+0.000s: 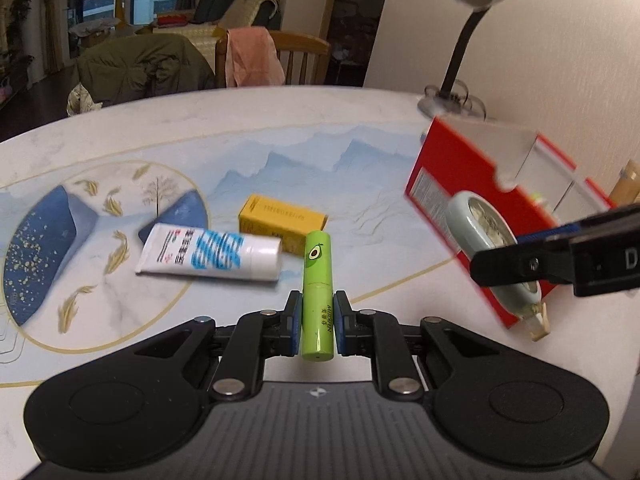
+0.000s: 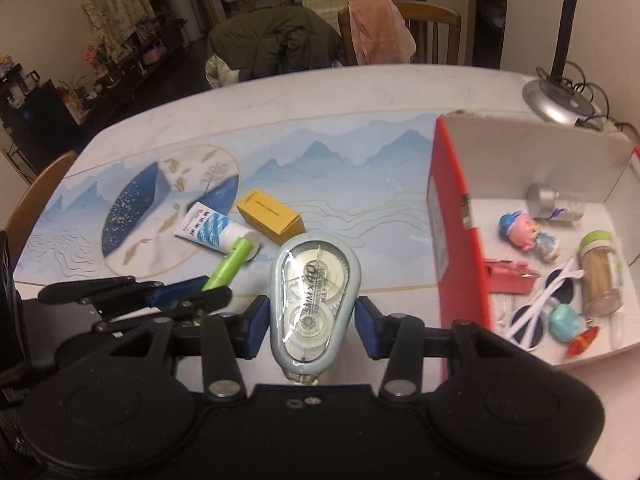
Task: Organize rigid objects
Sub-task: 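Carry the highlighter with the left tool while the right tool carries the tape roller into the shoebox, then open the left tool to drop the highlighter while the right tool releases the tape roller, then withdraw both tools from the shoebox toward the yellow box and white tube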
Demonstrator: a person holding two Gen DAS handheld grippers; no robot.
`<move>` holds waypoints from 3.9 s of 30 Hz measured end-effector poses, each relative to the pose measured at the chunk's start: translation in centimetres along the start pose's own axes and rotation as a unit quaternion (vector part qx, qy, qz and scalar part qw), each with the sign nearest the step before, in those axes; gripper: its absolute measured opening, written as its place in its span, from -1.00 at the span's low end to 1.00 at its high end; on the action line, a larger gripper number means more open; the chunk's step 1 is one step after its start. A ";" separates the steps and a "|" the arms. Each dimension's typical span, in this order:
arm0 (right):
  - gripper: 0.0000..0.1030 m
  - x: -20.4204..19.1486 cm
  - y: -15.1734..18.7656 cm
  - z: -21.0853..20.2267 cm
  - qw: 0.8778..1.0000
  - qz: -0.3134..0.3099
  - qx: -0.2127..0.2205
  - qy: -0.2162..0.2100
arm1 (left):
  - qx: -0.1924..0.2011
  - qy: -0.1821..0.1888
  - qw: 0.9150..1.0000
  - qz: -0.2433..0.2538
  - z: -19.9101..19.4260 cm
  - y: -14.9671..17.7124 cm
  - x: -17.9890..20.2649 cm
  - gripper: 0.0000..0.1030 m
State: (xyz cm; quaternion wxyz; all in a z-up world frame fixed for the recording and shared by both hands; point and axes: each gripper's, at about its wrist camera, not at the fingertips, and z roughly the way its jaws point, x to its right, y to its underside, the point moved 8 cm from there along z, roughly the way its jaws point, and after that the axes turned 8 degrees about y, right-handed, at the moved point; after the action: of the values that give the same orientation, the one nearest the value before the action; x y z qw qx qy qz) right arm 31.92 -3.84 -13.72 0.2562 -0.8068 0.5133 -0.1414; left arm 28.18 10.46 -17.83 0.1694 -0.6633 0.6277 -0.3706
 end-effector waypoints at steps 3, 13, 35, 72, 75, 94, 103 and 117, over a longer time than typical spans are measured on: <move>-0.12 1.0 -0.2 -1.4 1.000 0.001 0.010 -0.005 | 0.013 0.005 1.000 -0.003 -1.2 -1.2 1.2 -0.70; -0.12 5.3 -1.1 -4.9 0.999 0.011 0.047 -0.022 | 0.045 0.028 0.999 0.009 -2.8 -5.2 6.9 -0.70; -0.12 22.8 -1.8 -4.9 0.993 0.078 0.075 0.046 | 0.004 0.059 0.992 0.114 6.0 -9.0 20.9 -0.70; -0.11 27.9 0.6 3.3 0.997 0.050 -0.019 0.062 | -0.207 0.067 0.971 0.098 22.4 -7.2 24.5 -0.70; -0.11 27.8 0.6 3.4 0.997 0.044 -0.023 0.066 | -0.215 0.066 0.970 0.096 22.6 -7.0 24.4 -0.70; 0.02 27.5 0.6 1.9 0.997 0.044 -0.015 0.061 | -0.212 0.073 0.969 0.104 20.7 -6.7 24.5 -0.62; 0.09 26.6 0.4 -0.5 0.998 0.039 0.007 0.053 | -0.162 0.085 0.978 0.101 16.6 -7.7 24.6 -0.61; 0.23 23.4 -0.2 -5.3 0.998 0.017 0.058 0.027 | -0.072 0.098 0.989 0.084 7.8 -8.9 23.8 -0.60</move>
State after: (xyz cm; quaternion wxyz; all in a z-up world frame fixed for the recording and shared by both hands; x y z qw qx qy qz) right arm 39.65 -26.21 -10.04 0.2914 -0.7774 0.5248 -0.1882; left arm 38.49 -12.83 -10.23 0.0892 -0.5789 0.7201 -0.3719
